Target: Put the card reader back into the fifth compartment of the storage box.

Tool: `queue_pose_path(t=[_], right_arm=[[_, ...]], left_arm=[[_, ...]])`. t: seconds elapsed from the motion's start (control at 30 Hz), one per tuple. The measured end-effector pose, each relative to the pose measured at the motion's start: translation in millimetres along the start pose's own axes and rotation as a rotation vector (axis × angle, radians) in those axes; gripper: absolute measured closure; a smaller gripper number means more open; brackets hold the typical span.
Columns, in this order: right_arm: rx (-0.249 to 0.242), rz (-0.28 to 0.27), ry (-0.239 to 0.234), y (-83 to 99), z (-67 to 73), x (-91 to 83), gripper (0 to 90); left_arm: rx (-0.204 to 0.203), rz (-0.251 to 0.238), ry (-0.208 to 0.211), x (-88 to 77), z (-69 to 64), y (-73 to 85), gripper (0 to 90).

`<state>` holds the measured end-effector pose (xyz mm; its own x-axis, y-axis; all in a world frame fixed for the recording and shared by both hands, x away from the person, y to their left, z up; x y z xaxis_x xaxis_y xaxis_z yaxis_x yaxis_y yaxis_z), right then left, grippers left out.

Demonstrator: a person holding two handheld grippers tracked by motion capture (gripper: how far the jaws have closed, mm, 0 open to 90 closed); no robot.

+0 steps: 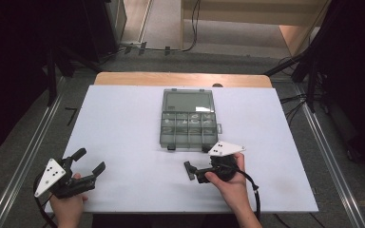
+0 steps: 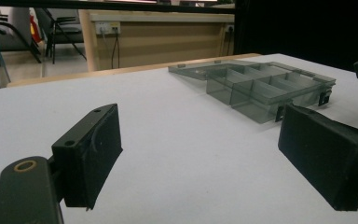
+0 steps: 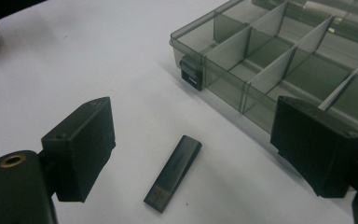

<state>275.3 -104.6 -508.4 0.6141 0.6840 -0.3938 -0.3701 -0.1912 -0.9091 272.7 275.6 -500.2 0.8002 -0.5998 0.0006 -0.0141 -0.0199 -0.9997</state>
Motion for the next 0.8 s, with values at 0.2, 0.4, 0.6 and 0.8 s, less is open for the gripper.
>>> queue_pose_path(t=[0.2, 0.4, 0.6, 0.8], right_arm=[[0.021, 0.050, -0.013, 5.4, 1.8, 7.0, 19.2], [0.033, 0.101, -0.018, 10.9, 3.6, 12.2, 23.0], [0.043, 0.130, -0.010, 14.6, 6.2, 16.2, 39.1], [0.056, 0.178, 0.003, 20.4, 8.2, 23.7, 50.5]], left_arm=[[-0.001, -0.001, 0.000, 0.0, 0.1, 0.0, 13.9], [-0.002, -0.001, -0.002, -0.3, 0.0, -0.1, 13.9], [-0.003, -0.001, 0.000, -0.1, 0.3, -0.1, 13.9], [-0.002, 0.000, 0.000, 0.0, 0.3, 0.0, 13.9]])
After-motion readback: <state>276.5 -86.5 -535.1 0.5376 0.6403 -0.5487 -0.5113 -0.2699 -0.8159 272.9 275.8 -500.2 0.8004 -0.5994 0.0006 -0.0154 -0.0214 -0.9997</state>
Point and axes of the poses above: each handheld gripper's, and its own axes: x roughly forward along the jaws, y roughly out of its underside, z roughly to its left, the point moved 6 cm from there along x, roughly forward along the jaws, and after that the axes turned 11 degrees about -z, right-handed, at the moved point
